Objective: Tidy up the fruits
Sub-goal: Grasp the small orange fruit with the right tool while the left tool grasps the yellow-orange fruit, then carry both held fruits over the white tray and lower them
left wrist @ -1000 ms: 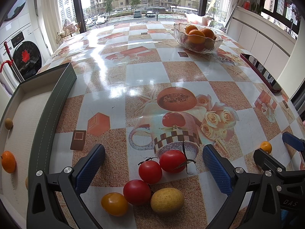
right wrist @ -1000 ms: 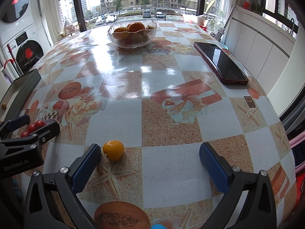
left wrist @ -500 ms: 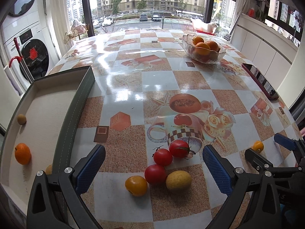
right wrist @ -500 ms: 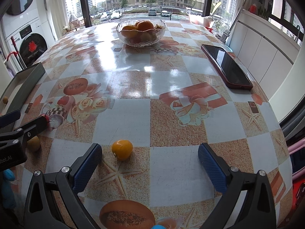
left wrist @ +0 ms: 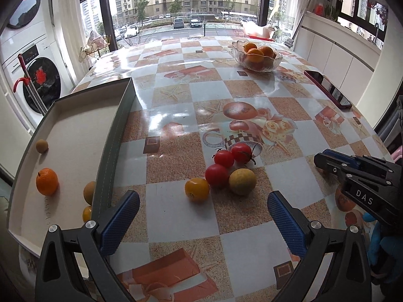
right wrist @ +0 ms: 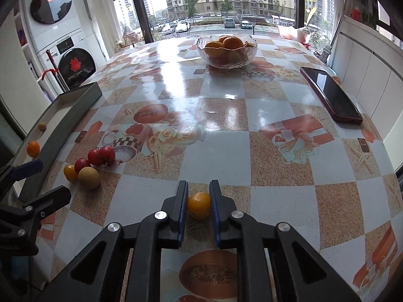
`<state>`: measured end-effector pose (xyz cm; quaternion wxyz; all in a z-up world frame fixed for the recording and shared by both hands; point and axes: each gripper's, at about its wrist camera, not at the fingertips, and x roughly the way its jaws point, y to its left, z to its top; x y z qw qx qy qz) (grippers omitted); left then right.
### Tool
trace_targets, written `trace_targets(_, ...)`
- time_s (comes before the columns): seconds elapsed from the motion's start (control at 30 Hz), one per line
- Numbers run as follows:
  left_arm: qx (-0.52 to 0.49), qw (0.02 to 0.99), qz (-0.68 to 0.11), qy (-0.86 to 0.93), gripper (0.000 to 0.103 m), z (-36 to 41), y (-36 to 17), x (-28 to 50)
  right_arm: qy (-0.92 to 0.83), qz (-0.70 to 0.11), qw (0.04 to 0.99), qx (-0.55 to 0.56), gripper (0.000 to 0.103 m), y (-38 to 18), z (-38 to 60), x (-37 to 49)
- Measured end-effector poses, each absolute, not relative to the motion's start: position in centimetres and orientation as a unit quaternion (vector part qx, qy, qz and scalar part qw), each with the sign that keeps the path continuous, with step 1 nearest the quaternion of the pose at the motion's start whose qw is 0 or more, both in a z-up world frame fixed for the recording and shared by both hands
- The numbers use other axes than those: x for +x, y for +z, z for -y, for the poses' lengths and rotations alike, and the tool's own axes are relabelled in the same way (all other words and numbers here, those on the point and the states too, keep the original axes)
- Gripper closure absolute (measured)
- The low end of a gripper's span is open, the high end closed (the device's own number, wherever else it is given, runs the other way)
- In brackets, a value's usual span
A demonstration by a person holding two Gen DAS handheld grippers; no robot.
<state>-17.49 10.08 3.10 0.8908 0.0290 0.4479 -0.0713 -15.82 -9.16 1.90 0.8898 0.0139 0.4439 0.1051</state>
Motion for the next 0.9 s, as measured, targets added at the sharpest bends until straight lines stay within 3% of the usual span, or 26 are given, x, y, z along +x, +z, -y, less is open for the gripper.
trace_targets(0.03, 0.034, 0.89, -0.448, -0.074, 0.002, -9.9, 3.0, -17.3, 0.11, -0.442, 0.89, 0.016, 0.084, 1.9, 9.3, -16.0)
trace_targets(0.1, 0.042, 0.885, -0.457, -0.082, 0.024, -9.7, 2.7, -16.7, 0.118, -0.439, 0.891, 0.023, 0.084, 1.8, 9.5, -16.2)
trace_targets(0.13, 0.042, 0.878, -0.468, -0.086, 0.027, -9.8, 2.3, -16.3, 0.12, -0.437, 0.891, 0.028, 0.084, 1.7, 9.6, -16.2)
trace_targets(0.43, 0.061, 0.867, -0.487, -0.092, 0.027, -10.1, 0.9, -15.1, 0.126, -0.427, 0.894, 0.044, 0.084, 1.5, 10.0, -16.0)
trace_targets(0.57, 0.051, 0.868, -0.481, -0.109, 0.058, -9.8, 1.1, -14.9, 0.13, -0.424, 0.894, 0.055, 0.084, 1.4, 10.4, -16.2)
trace_targets(0.67, 0.047, 0.87, -0.478, -0.114, 0.068, -9.9, 1.1, -15.1, 0.131, -0.423, 0.895, 0.058, 0.084, 1.4, 10.5, -16.2)
trace_targets(0.7, 0.046, 0.871, -0.476, -0.113, 0.081, -10.0, 1.2, -15.3, 0.131, -0.423, 0.895, 0.059, 0.084, 1.4, 10.5, -16.2)
trace_targets(0.9, 0.019, 0.873, -0.473, -0.117, 0.081, -10.7, 2.1, -16.4, 0.134, -0.423, 0.893, 0.069, 0.084, 1.3, 10.7, -16.2)
